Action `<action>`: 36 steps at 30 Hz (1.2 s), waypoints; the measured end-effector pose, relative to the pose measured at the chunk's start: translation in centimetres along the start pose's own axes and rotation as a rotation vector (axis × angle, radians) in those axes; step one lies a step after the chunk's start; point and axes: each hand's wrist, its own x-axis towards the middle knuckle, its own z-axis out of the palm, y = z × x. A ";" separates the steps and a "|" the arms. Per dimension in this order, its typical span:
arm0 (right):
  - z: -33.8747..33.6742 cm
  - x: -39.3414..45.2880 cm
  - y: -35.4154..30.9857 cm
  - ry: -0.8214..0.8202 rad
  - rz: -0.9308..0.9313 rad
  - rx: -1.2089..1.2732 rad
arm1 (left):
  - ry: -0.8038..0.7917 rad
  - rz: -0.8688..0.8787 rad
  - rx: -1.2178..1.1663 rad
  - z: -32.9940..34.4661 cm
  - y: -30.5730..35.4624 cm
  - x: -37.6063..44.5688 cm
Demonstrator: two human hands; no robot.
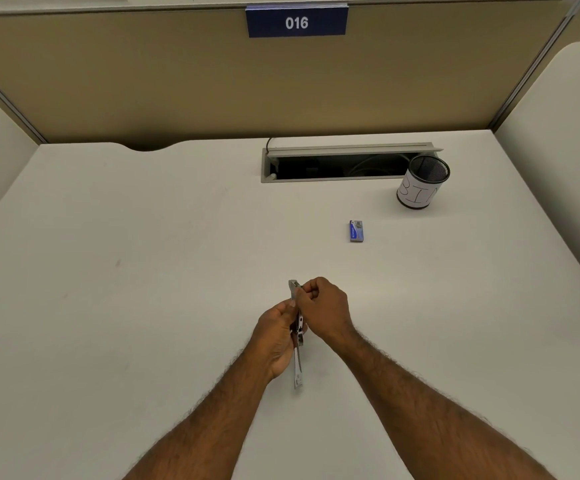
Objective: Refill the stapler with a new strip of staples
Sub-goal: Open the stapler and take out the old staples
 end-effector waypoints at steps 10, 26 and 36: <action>-0.1 0.0 1.0 -0.017 0.010 0.058 | 0.021 0.038 0.123 -0.2 -1.1 -0.2; -0.6 0.2 0.6 -0.127 0.027 0.084 | 0.031 0.197 0.538 -1.8 0.8 0.6; -0.1 0.5 1.6 -0.014 -0.071 0.107 | 0.020 0.043 0.203 0.1 -0.5 0.2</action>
